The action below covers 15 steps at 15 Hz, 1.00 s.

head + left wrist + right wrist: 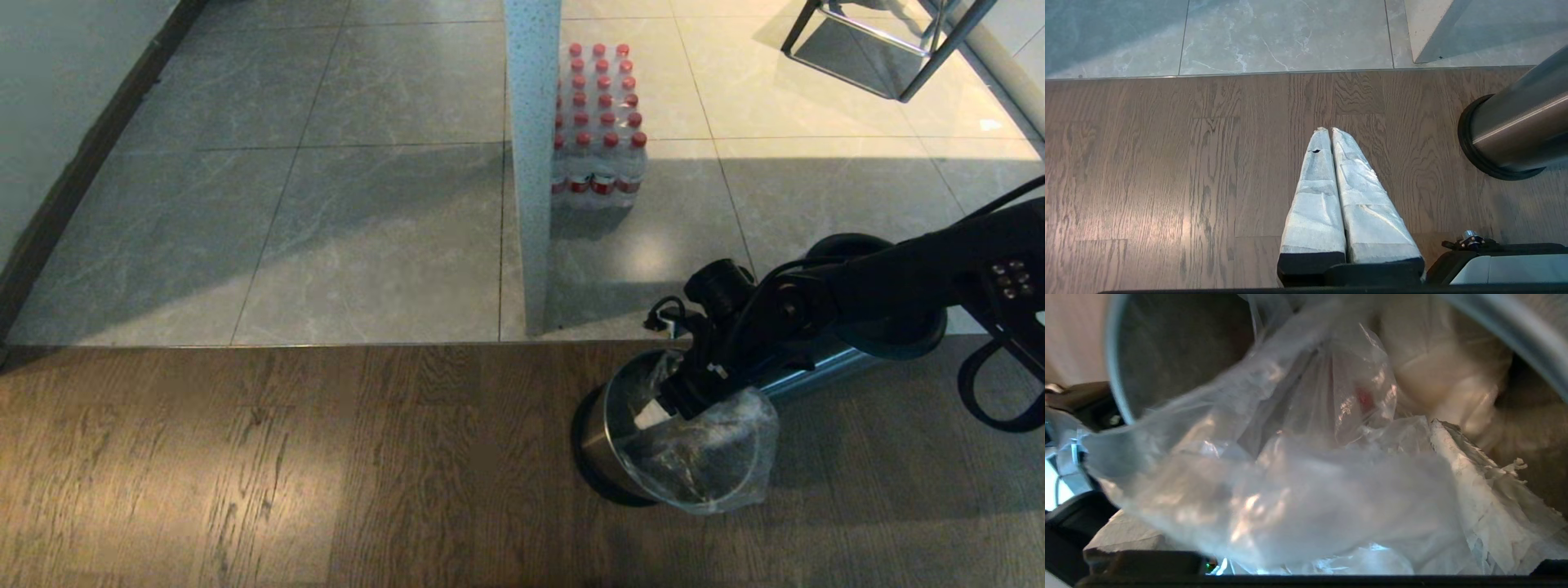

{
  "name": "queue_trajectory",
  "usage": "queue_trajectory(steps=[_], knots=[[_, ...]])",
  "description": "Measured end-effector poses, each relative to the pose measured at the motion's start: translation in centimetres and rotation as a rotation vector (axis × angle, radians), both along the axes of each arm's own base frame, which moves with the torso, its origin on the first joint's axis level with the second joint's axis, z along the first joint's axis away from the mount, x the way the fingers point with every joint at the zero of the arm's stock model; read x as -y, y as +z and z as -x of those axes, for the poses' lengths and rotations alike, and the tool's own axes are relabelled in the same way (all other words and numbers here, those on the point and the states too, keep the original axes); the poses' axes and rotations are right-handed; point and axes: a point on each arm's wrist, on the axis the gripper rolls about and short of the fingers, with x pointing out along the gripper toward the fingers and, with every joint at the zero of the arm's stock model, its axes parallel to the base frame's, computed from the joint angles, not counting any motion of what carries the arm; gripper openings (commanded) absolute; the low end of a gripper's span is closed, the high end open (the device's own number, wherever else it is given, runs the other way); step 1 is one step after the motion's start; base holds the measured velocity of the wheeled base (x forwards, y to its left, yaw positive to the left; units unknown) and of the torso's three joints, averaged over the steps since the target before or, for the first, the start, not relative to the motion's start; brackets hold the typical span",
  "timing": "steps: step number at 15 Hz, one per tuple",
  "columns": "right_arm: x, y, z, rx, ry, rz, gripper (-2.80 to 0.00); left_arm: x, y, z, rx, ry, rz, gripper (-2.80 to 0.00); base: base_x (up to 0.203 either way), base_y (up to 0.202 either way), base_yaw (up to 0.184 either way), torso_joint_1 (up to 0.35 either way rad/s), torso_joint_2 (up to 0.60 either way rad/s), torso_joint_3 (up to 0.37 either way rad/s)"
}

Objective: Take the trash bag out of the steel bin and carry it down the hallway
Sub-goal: Pick up the trash bag

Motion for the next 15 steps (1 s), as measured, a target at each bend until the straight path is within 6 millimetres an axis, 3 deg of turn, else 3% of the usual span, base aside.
queue_trajectory(steps=[15], knots=[[-1.8,-1.9,-0.6,0.003,0.042,0.010,0.00,0.0,0.0,0.0,0.000,0.000,0.000,-2.80,0.000,0.000,0.000,0.000,0.00,0.000]])
